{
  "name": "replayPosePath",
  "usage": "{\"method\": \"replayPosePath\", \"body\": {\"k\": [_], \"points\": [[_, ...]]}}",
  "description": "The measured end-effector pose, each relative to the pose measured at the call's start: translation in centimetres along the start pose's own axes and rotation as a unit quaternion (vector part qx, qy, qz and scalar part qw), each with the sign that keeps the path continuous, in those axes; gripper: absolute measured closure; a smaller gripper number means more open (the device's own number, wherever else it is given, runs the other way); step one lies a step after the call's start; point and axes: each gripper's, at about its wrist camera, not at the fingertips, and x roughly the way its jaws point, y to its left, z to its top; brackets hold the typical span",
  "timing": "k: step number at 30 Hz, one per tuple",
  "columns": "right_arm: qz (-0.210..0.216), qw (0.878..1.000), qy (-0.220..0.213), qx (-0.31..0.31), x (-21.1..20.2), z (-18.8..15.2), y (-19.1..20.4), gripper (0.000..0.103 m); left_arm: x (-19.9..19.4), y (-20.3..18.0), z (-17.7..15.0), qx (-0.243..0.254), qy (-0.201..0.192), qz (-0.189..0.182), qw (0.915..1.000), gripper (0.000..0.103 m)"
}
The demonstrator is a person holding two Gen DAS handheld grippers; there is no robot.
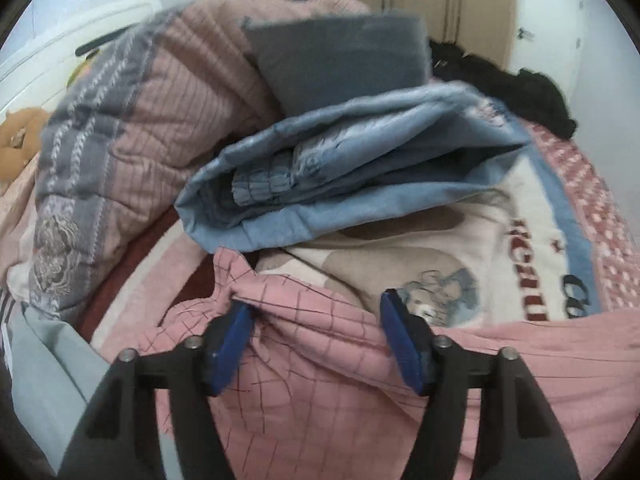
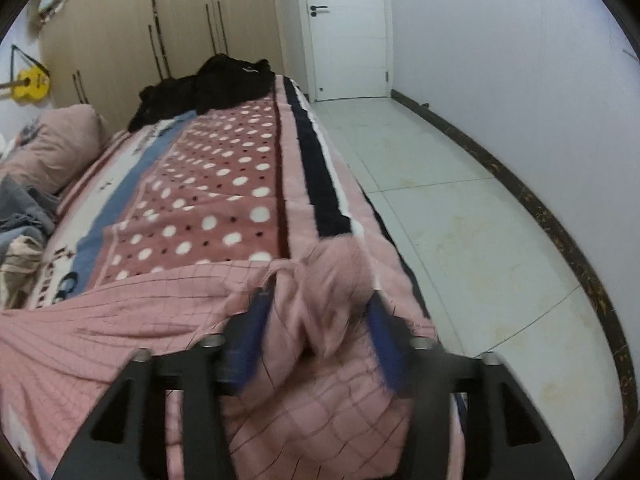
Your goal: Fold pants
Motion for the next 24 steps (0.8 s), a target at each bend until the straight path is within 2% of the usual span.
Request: {"method": "replayPosePath", "body": {"k": [3, 8, 10, 11, 13, 15, 17, 18, 20, 24], "points": [[0.0, 0.999, -0.016, -0.029, -2.9, -0.6, 1.2, 0.05, -2.8, -0.7, -0.6, 0.032, -0.018, -0.005, 0.9993, 0.034], [0.056, 0.993, -0.046, -0.087, -8.1, -1.5, 5.1, 0.047, -6.7, -1.4, -1.2, 0.042, -0.04, -0.014, 0.9982, 0.023], [0.092, 0.989, -0.039, -0.111, -8.9, -1.8, 7.1, 0.047, -7.5, -1.7, -1.3, 0.043, -0.043, -0.023, 0.9979, 0.022], [0.112, 0.985, -0.03, -0.125, -9.0, -2.1, 8.5, 0.047, -7.9, -1.8, -1.4, 0.045, -0.048, -0.025, 0.9975, 0.019], [0.142, 0.979, -0.009, -0.146, -8.6, -2.7, 10.8, 0.049, -8.4, -1.6, -1.2, 0.047, -0.068, -0.011, 0.9965, 0.011], [0.159, 0.974, 0.011, -0.163, -7.5, -3.3, 12.9, 0.058, -8.1, -0.7, -0.9, 0.036, -0.064, 0.012, 0.9972, 0.011], [0.17, 0.969, 0.032, -0.174, -6.1, -3.9, 14.4, 0.061, -8.1, -0.3, -1.2, 0.033, -0.055, -0.018, 0.9977, 0.011], [0.177, 0.967, 0.044, -0.176, -5.2, -4.3, 15.2, 0.061, -8.3, -0.4, -1.6, 0.04, -0.055, -0.041, 0.9969, 0.011], [0.186, 0.964, 0.072, -0.178, -3.6, -4.9, 16.1, 0.062, -8.6, -1.4, -2.5, 0.062, -0.051, -0.06, 0.995, 0.011], [0.201, 0.959, 0.112, -0.168, -0.5, -6.1, 17.4, 0.074, -7.4, -4.0, -4.3, 0.093, -0.014, -0.119, 0.9885, 0.011]]}}
